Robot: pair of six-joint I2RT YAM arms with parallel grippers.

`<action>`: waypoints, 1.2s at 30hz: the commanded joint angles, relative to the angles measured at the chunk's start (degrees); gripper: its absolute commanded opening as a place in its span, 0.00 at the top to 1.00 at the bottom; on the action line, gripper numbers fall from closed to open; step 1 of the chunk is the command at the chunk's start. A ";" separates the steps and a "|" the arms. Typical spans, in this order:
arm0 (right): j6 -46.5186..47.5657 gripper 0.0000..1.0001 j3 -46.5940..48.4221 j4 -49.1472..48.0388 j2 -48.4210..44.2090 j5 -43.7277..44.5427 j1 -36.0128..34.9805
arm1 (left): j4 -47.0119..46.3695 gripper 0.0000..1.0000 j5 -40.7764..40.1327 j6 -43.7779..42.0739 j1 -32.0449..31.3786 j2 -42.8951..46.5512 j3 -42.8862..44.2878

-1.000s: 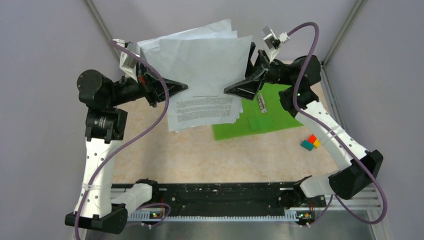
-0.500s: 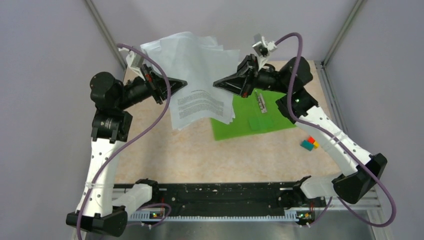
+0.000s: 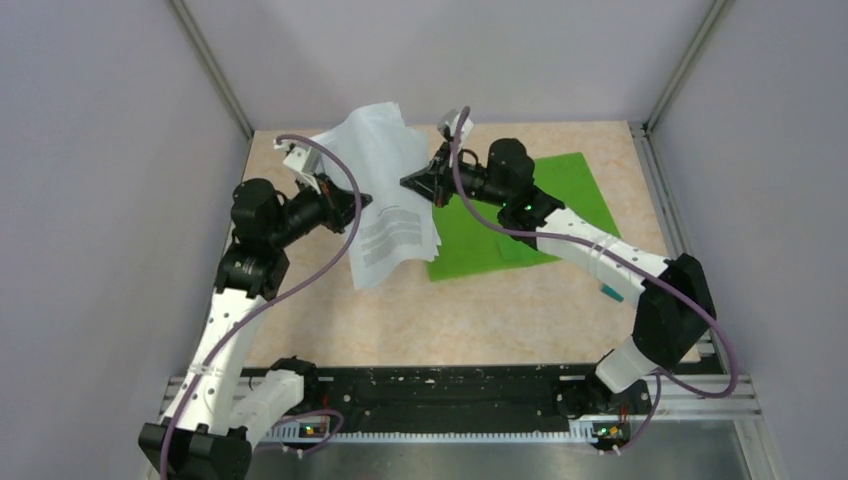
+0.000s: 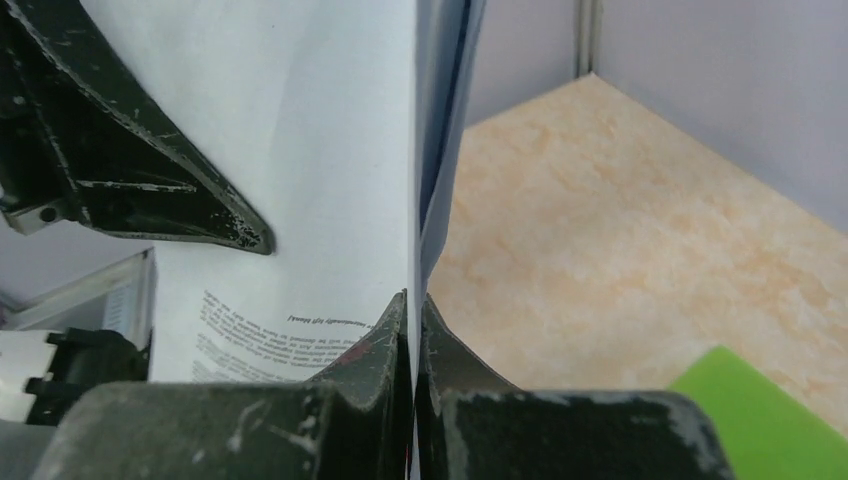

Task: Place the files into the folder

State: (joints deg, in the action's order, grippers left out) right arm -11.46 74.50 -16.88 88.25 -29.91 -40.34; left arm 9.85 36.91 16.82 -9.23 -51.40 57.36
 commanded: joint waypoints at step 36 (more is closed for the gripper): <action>7.04 1.00 -24.82 -37.13 2.39 16.28 5.31 | -55.30 0.90 -23.63 -14.65 -13.62 -33.30 -16.62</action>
State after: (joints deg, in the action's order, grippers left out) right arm -2.17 48.60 -45.84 90.19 -11.90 -35.53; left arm -37.58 15.29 2.59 -22.74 -83.55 42.85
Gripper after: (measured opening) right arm 0.006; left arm 0.072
